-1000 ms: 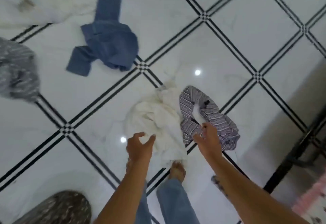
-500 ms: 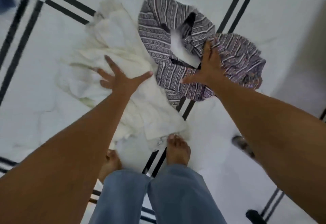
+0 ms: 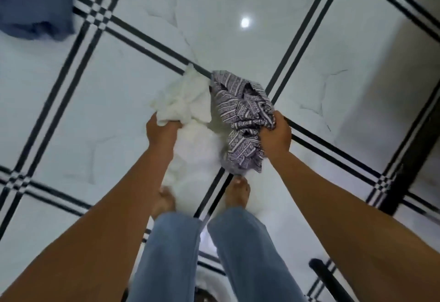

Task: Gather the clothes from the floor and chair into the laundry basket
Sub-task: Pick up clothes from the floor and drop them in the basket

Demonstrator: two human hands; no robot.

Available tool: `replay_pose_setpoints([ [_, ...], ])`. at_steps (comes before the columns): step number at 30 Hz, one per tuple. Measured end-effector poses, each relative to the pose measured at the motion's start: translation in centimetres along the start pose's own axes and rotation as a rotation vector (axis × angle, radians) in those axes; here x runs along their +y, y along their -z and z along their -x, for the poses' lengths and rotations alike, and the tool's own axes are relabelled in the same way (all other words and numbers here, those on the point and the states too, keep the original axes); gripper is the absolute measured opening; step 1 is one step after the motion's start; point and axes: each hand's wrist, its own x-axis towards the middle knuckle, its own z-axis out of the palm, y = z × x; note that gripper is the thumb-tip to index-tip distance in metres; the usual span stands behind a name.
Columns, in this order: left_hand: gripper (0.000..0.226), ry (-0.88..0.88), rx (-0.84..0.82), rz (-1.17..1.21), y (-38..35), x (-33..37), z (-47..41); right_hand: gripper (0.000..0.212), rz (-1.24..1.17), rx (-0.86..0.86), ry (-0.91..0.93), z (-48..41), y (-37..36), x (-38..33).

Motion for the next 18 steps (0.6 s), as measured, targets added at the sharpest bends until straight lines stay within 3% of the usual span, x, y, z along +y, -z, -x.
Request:
replay_pose_setpoints([
  [5,0.034,0.043,0.002,0.172,9.7,4.8,9.9,0.052,-0.058,-0.100,0.089,10.5,3.3,-10.2],
  [9,0.020,0.027,0.033,0.196,18.0,9.4,18.3,0.061,-0.023,-0.361,0.294,18.3,5.7,-20.6],
  [11,0.034,0.025,0.067,0.242,22.9,10.8,22.8,0.060,0.060,-0.551,0.424,22.2,5.8,-25.6],
  [13,0.012,0.002,0.129,0.326,27.3,11.0,26.7,0.051,0.156,-0.665,0.574,25.6,5.7,-29.9],
  [16,0.022,-0.043,0.216,0.469,34.9,10.0,34.3,0.039,0.206,-0.869,0.750,33.1,5.7,-35.8],
  [18,0.025,-0.105,0.256,0.531,39.4,8.2,39.7,0.043,0.225,-1.002,0.821,38.2,5.3,-38.1],
])
